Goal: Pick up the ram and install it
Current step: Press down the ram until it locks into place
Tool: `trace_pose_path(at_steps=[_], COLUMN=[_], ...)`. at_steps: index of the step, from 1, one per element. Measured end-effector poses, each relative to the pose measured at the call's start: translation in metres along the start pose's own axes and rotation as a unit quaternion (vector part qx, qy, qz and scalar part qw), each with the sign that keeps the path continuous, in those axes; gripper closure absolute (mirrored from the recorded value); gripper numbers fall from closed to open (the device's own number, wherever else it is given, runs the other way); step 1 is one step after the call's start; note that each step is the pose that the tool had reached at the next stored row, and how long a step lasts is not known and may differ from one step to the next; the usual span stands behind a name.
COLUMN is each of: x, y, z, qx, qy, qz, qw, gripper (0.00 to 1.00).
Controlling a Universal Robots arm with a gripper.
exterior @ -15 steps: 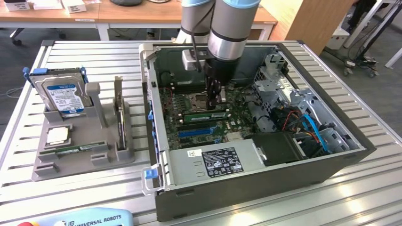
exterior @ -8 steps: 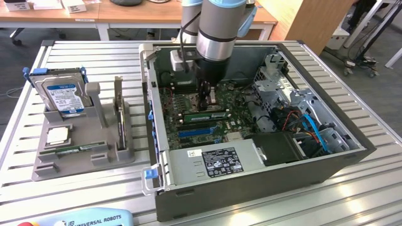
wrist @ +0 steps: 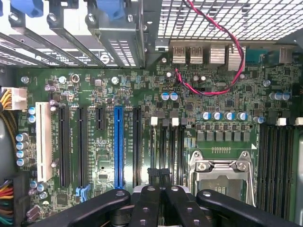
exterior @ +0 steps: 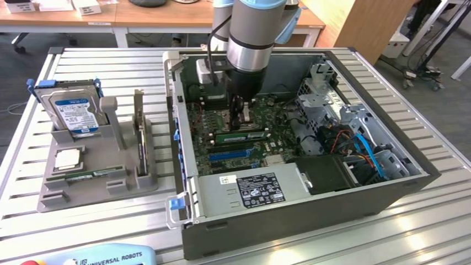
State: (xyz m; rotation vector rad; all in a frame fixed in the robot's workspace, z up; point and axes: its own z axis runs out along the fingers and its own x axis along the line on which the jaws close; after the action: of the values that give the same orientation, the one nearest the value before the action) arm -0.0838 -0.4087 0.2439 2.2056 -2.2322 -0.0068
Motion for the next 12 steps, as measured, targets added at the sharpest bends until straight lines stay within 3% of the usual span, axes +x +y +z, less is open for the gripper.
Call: trace_pose_path(at_steps=[12], x=[0.0000], y=[0.0002], z=[0.0093], qx=[0.0000], qy=[0.0000], qz=[0.000], qw=[1.0000], gripper=[0.90])
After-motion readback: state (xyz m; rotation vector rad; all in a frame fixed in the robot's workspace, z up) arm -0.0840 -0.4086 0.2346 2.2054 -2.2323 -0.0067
